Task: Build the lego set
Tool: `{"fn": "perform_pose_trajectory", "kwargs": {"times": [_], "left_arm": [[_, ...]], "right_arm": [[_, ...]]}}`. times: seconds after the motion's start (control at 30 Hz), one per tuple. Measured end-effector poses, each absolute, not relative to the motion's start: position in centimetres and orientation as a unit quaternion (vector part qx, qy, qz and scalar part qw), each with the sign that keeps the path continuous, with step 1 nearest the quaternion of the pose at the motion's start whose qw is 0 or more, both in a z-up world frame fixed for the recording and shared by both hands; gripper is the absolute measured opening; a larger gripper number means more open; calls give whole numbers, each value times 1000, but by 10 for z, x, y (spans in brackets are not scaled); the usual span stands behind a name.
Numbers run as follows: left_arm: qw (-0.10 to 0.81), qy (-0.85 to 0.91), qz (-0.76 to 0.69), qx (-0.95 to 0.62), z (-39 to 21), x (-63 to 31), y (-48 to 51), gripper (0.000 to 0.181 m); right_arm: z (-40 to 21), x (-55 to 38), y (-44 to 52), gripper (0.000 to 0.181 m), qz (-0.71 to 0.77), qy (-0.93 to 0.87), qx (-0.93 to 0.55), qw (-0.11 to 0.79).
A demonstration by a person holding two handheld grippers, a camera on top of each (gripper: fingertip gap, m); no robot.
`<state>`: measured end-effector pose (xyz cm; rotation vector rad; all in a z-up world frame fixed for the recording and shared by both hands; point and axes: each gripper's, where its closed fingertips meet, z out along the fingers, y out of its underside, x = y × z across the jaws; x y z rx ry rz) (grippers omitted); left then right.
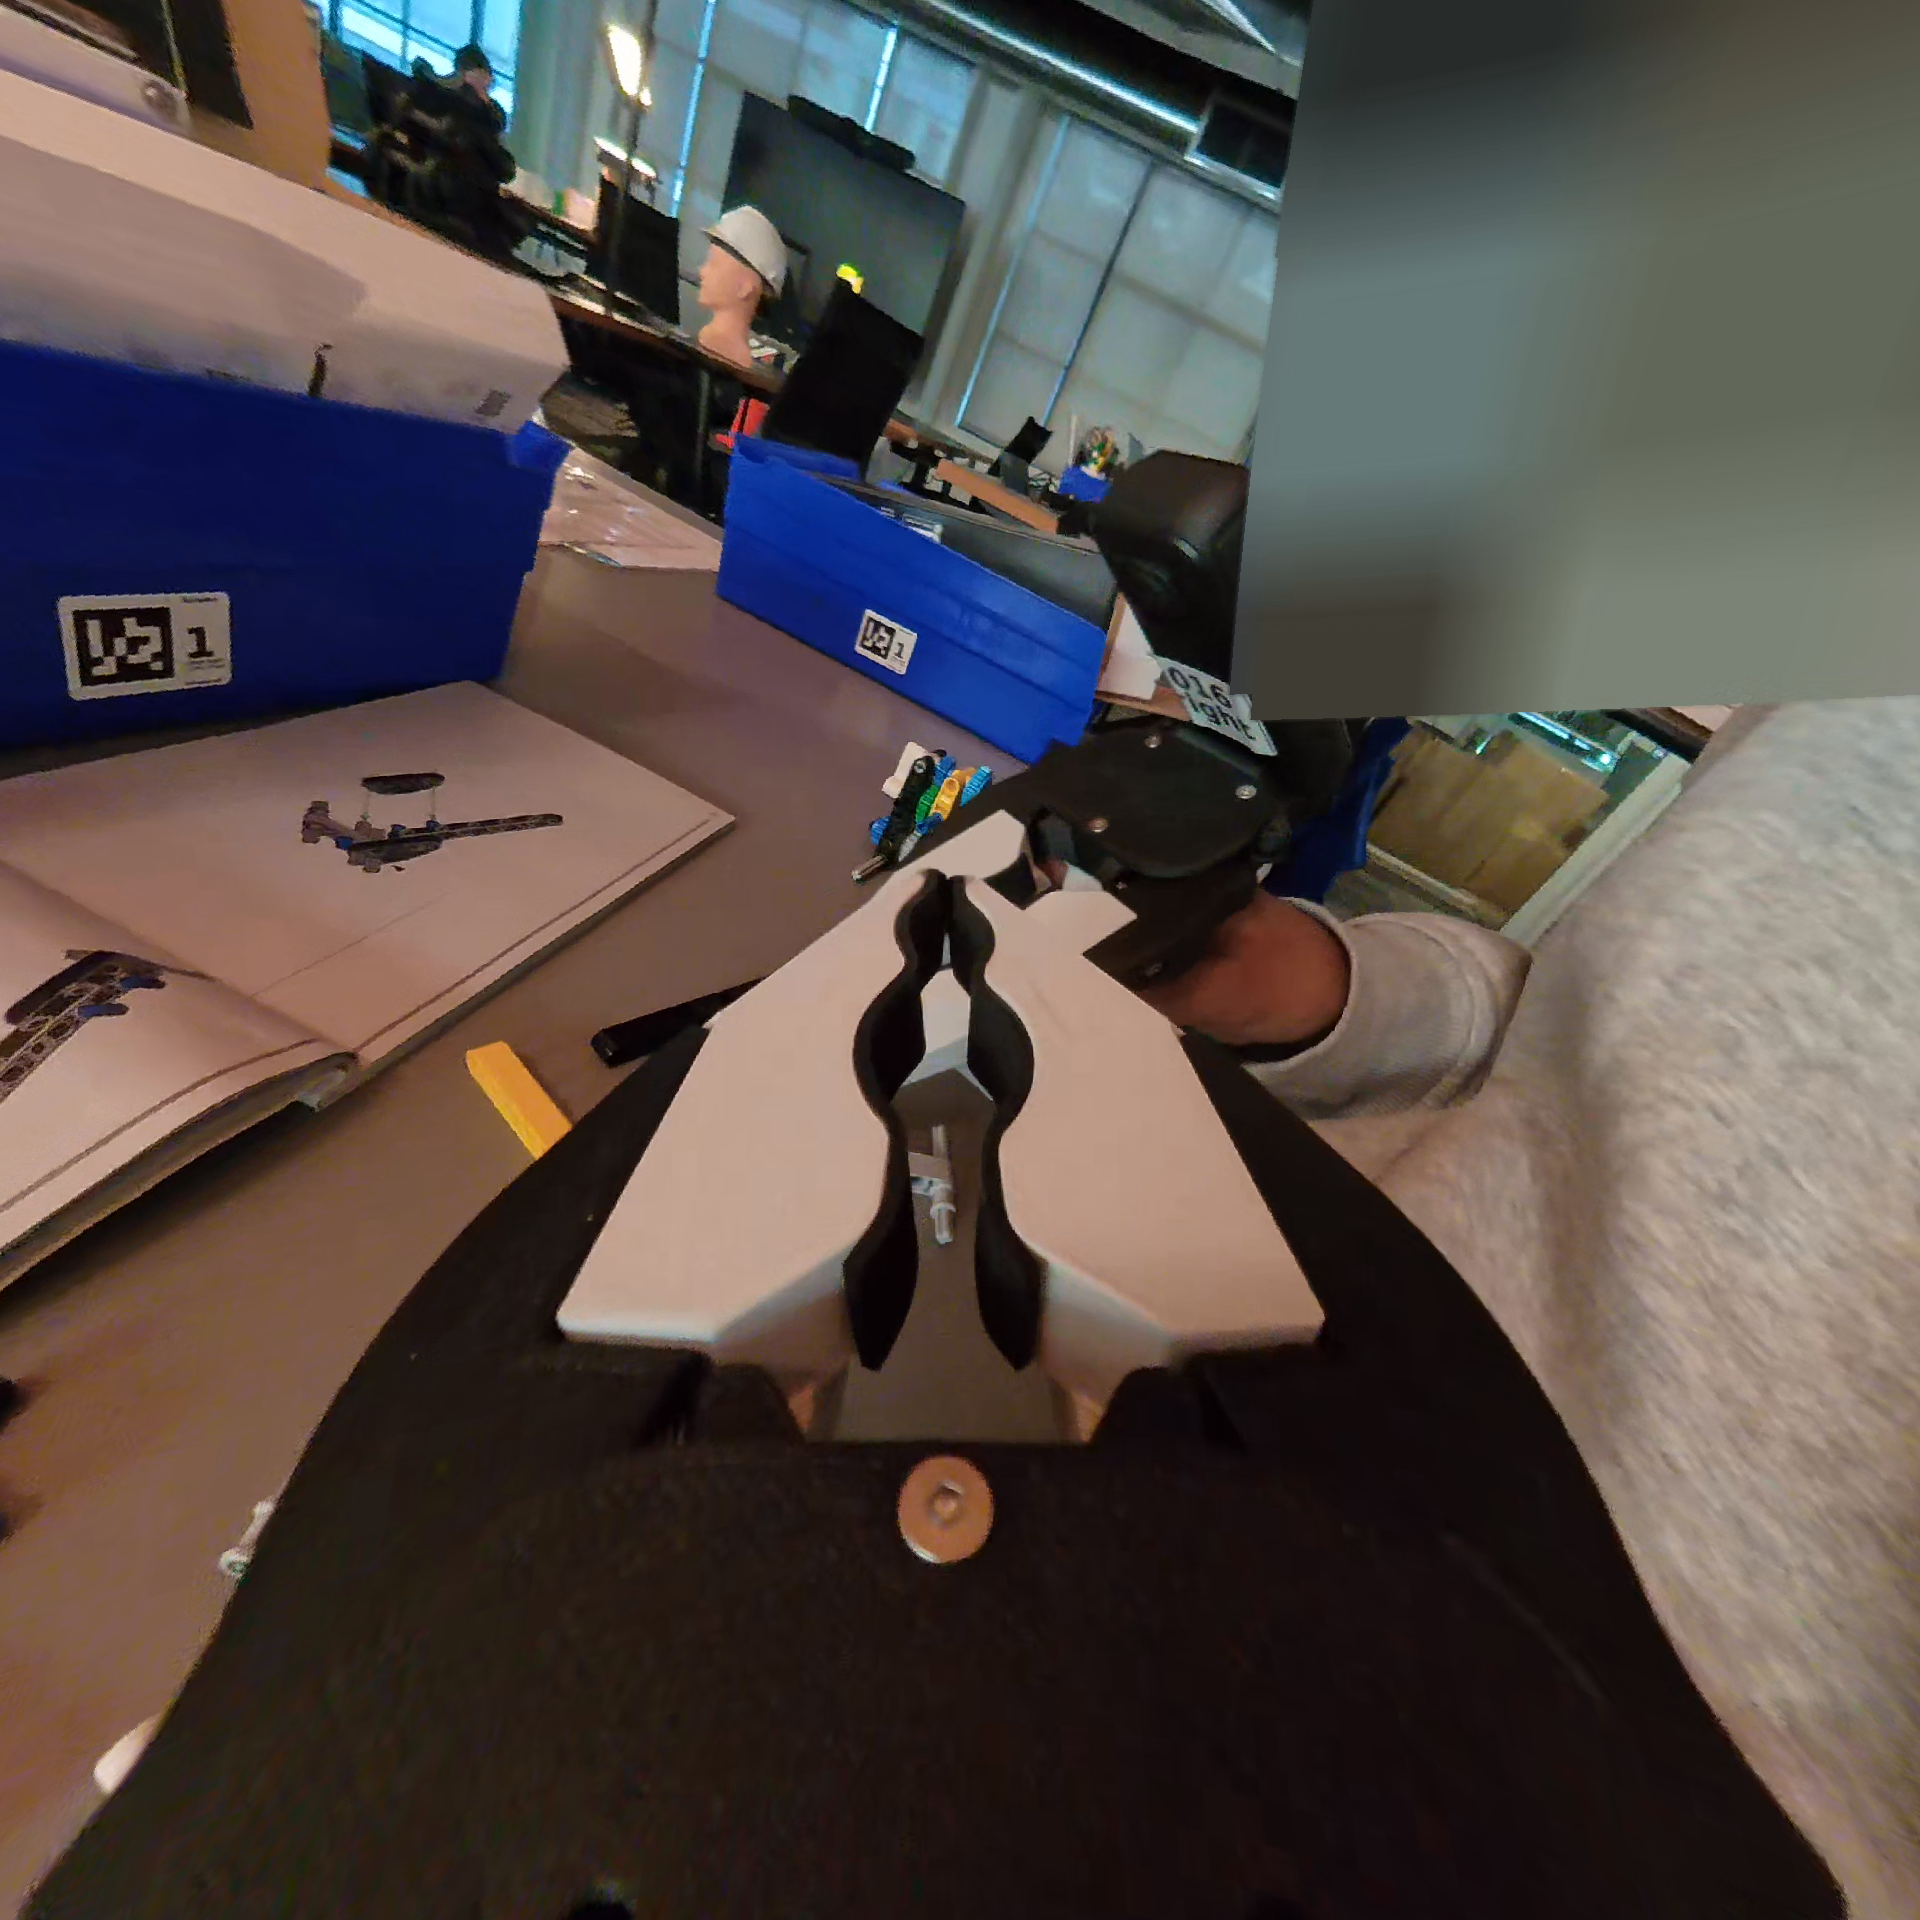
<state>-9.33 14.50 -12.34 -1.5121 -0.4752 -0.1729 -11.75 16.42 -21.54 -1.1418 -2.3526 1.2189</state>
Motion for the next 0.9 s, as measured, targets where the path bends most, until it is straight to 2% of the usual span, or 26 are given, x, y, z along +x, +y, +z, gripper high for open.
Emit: {"fn": "perform_pose_trajectory", "kwargs": {"times": [0.4, 0.9], "left_arm": [[702, -233, -96, -666, -125, -98, 143, 0], [698, -233, -103, -669, -128, -97, 145, 0]], "right_arm": [[-211, -115, 169, 16, 432, -799, -396, 135], [-202, -116, 168, 23, 453, -788, -389, 150]]}}
